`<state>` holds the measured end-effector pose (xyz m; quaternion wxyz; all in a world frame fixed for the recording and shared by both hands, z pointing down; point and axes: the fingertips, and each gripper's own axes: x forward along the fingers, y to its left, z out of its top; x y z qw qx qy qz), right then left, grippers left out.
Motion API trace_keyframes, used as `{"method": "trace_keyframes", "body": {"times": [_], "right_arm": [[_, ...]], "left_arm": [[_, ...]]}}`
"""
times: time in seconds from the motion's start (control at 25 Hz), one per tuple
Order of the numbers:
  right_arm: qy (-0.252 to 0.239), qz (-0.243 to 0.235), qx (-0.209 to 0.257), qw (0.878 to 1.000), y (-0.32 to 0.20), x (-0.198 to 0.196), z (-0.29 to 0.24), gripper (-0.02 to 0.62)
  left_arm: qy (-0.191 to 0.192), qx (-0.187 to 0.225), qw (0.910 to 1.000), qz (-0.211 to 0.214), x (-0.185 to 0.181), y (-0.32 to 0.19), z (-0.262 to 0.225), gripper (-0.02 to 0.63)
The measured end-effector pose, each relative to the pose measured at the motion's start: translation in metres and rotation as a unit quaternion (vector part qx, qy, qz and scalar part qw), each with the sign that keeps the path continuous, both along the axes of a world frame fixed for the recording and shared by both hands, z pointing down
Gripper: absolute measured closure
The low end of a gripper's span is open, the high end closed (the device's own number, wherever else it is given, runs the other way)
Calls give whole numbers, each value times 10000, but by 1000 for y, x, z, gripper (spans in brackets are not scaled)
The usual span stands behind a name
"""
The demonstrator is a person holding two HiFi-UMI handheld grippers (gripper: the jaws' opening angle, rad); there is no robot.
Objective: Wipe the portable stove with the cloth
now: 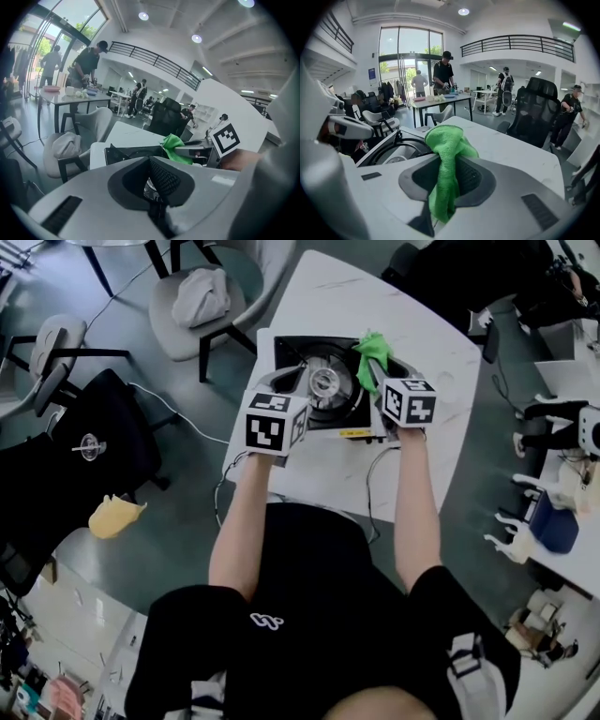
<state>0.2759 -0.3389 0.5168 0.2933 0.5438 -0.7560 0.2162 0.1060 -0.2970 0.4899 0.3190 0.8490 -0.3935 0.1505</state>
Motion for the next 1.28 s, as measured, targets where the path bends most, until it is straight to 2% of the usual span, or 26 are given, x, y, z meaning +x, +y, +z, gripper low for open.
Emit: {"method": "trace_keyframes", "body": {"times": [0.28,0.44,0.6,0.76,0.92,1.04,1.28], "right_arm": [[390,-57,-219,9990,29,-16,13,523],[403,197,-213,9988,38,-18,6,523],[34,1021,-23,9948,47,-1,-10,526],[-463,1583,555,9847,51,3,-43,529],[-1184,1585,956,9756,59,-13,-73,528],[-1257,1548,1090,9738,69,-28,-86,528],[-1584,1811,1419,9602,96,-34,-110,526]], "left_arm": [[68,51,9999,57,-13,8,-5,611],[130,129,9998,55,-28,12,-11,611],[189,223,9996,60,-46,16,-20,612],[206,267,9994,-36,-76,18,-25,611],[282,301,9991,-108,-97,21,-26,611],[403,296,9987,-103,-104,26,-27,611],[719,210,9972,10,-86,46,-32,611]]}}
